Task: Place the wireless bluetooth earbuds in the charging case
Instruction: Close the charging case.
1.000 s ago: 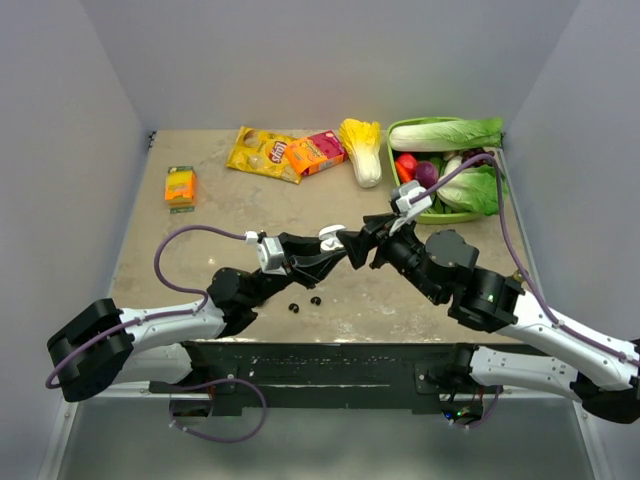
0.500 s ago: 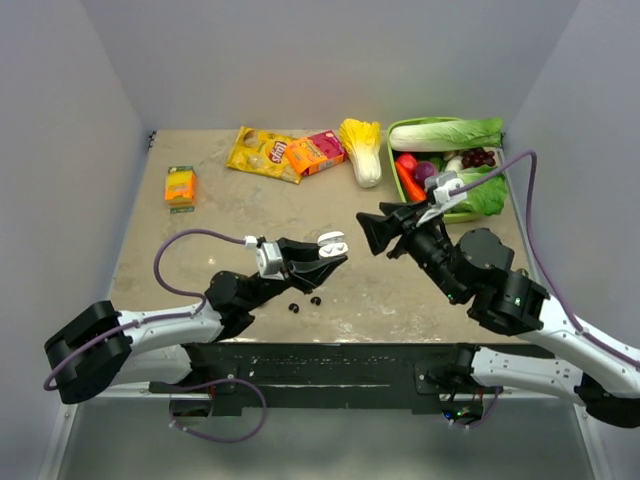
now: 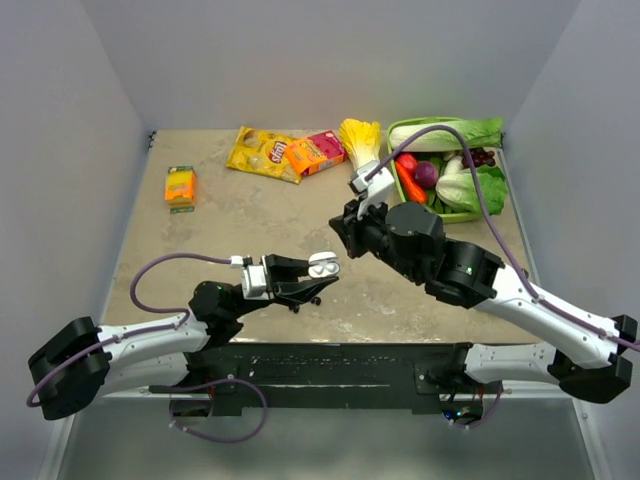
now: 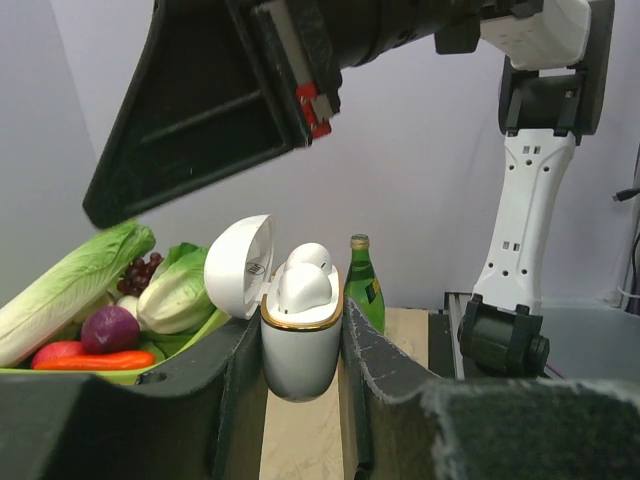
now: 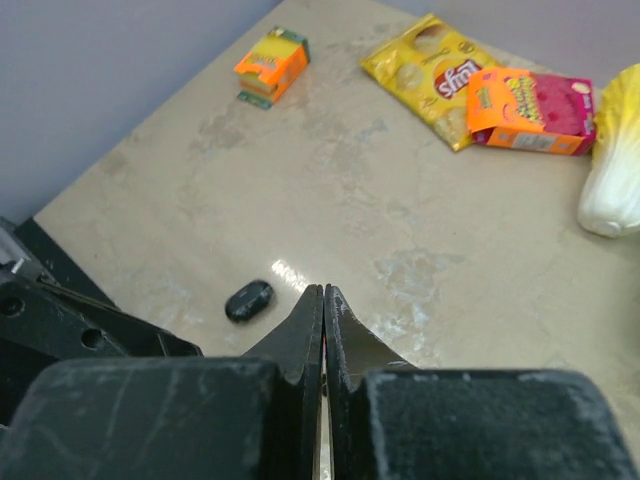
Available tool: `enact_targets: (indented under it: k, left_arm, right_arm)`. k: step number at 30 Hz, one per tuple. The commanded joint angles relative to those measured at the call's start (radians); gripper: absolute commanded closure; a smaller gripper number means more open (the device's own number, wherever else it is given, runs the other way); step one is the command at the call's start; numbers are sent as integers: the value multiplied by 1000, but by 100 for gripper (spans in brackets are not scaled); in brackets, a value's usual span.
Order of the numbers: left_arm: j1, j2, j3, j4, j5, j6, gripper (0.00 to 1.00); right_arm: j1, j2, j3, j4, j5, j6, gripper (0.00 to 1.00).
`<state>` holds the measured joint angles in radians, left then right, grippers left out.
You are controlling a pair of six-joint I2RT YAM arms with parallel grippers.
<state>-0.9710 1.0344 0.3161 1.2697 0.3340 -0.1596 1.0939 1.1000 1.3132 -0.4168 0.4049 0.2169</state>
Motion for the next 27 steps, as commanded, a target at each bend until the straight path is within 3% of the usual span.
enact_targets:
  k: [1, 23, 24, 27]
  left_arm:
    - [-3, -25, 1, 34, 37, 69, 100]
    - [-3, 3, 18, 53, -102, 65, 100]
    - [-3, 1, 18, 53, -111, 65, 100]
    - [-3, 9, 20, 28, -193, 33, 100]
  right_arm:
    - [3, 15, 46, -48, -145, 10, 100]
    - [3, -35, -65, 12, -272, -14, 100]
    - [3, -37, -66, 13, -259, -14, 100]
    - [3, -101, -103, 30, -37, 56, 97]
